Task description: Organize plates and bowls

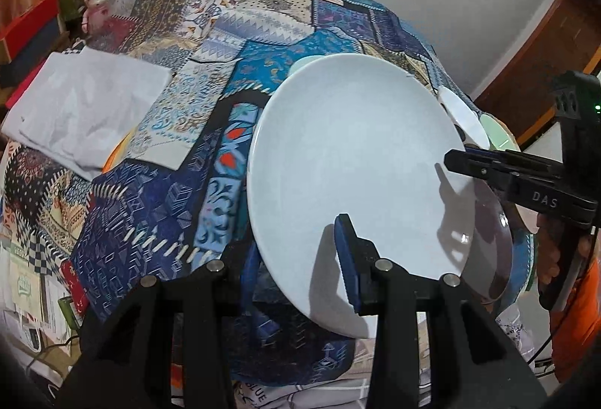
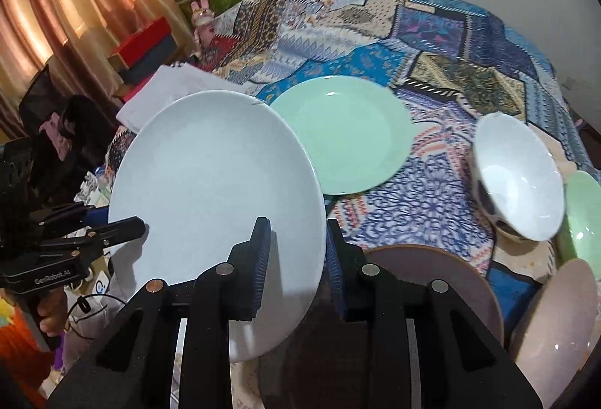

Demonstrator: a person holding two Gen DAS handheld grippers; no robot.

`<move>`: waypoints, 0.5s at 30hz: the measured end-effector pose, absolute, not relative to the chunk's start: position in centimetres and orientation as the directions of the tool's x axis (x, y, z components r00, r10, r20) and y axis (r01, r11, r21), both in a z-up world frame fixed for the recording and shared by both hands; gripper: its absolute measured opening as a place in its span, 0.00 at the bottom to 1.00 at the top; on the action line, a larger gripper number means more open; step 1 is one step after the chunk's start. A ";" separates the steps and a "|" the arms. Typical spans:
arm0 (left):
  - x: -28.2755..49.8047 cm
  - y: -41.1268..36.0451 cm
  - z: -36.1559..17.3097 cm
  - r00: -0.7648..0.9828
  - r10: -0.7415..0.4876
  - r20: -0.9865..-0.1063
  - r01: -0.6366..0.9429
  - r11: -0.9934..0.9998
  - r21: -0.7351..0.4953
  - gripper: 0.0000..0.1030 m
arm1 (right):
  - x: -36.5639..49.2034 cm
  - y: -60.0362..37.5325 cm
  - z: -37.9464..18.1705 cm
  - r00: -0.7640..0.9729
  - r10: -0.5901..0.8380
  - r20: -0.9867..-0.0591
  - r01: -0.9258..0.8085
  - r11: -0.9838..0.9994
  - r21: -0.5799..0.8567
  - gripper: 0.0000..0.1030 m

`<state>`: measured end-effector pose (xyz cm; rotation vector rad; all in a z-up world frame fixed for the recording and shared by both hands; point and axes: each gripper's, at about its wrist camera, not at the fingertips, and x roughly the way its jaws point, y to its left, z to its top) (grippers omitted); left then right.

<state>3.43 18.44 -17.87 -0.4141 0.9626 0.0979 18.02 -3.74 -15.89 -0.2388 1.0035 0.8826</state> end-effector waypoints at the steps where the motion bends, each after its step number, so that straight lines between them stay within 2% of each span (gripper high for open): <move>1: 3.6 18.1 -17.8 0.574 -0.104 -0.812 -0.255 0.920 -0.298 0.37 | 18.1 -4.2 -15.8 0.245 0.533 -0.810 -0.732 0.649 0.207 0.26; 15: 6.7 13.2 -17.1 0.559 -0.169 -0.812 -0.160 0.939 -0.305 0.37 | 18.5 -10.6 -15.6 0.302 0.520 -0.799 -0.656 0.722 0.222 0.26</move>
